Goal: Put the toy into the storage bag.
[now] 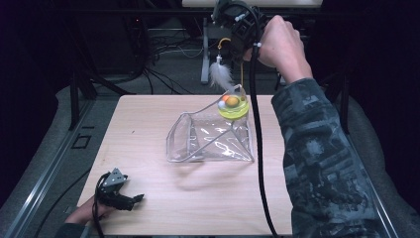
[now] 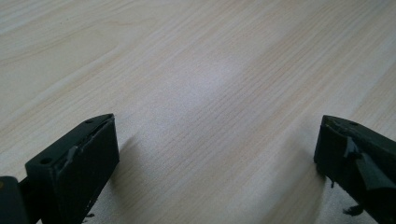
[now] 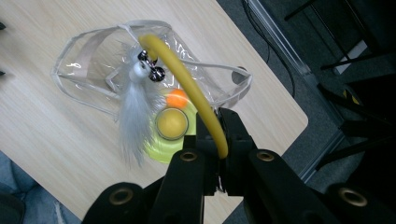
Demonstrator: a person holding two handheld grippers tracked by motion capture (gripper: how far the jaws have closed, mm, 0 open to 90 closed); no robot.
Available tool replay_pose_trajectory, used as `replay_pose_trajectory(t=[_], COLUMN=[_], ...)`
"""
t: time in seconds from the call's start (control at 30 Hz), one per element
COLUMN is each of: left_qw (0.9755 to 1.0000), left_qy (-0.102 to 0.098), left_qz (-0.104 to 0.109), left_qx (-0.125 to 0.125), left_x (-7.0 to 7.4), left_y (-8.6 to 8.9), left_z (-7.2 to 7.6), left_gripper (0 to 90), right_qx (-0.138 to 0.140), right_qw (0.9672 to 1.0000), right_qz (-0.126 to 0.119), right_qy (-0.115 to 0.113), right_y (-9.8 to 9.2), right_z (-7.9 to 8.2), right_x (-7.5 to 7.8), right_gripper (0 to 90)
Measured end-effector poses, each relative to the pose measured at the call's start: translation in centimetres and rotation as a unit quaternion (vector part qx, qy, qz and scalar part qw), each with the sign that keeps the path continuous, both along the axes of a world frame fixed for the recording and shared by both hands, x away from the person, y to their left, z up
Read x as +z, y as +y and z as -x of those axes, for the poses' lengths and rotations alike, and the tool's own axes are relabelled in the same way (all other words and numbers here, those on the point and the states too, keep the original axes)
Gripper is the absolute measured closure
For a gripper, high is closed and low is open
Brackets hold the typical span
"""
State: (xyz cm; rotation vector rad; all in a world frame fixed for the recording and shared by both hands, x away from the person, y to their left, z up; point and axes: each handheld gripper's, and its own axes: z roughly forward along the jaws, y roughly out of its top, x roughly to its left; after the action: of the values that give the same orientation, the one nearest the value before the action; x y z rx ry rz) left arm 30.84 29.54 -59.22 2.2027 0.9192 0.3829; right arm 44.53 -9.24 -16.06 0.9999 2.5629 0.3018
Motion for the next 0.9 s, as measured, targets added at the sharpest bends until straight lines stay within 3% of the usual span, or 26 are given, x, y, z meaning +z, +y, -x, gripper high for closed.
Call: replay_pose_trajectory(t=[0.3, 0.67, 0.9], left_qw=[1.0000, 1.0000, 1.0000], left_qy=[0.000, 0.000, 0.000], left_qz=[0.000, 0.000, 0.000], left_qx=[0.000, 0.000, 0.000], left_x=[0.0, 0.0, 0.0], left_y=[0.0, 0.0, 0.0], left_z=[0.0, 0.0, 0.0], left_gripper=[0.1, 0.1, 0.1], right_qx=[0.013, 0.018, 0.025], right_qw=[0.9999, 0.9997, 0.9991], right_qz=[-0.002, -0.005, 0.005], right_qy=[0.010, 0.017, 0.034], right_y=[1.5, 3.2, 4.2], right_z=[-0.8, -1.4, -2.1], right_x=[-0.8, -2.8, -4.8], right_gripper=[87.4, 87.4, 87.3])
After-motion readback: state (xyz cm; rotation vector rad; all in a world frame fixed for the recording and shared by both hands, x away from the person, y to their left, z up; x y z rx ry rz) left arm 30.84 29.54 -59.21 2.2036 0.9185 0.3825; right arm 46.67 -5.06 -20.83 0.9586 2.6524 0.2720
